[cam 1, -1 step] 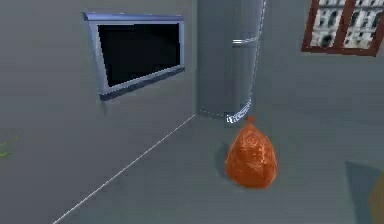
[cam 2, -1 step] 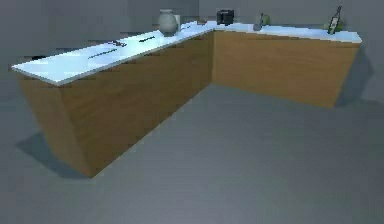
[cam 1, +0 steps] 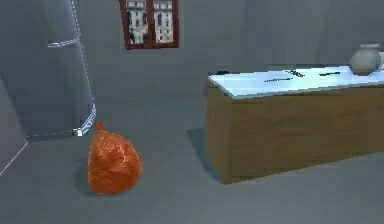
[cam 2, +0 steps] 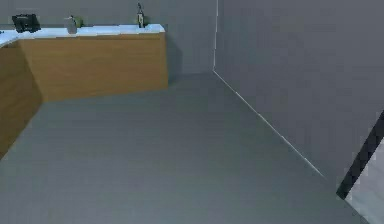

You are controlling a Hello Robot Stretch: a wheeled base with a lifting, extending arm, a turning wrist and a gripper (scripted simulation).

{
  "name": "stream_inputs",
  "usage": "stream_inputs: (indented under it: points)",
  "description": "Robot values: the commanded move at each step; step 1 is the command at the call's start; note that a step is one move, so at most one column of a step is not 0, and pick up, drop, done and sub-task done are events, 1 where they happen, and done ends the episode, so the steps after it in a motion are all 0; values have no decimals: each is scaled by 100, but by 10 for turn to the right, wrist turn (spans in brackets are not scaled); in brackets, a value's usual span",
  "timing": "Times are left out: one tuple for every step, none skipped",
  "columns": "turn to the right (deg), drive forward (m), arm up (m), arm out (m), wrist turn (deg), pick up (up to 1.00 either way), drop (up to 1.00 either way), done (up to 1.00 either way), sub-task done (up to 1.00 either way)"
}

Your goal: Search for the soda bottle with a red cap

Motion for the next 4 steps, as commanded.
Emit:
stream_inputs:
  points:
    - [450,0,0,0,0,0,0,0,0]
    - [300,0,0,0,0,0,0,0,0]
    - [0,100,0,0,0,0,0,0,0]
    - [0,100,0,0,0,0,0,0,0]
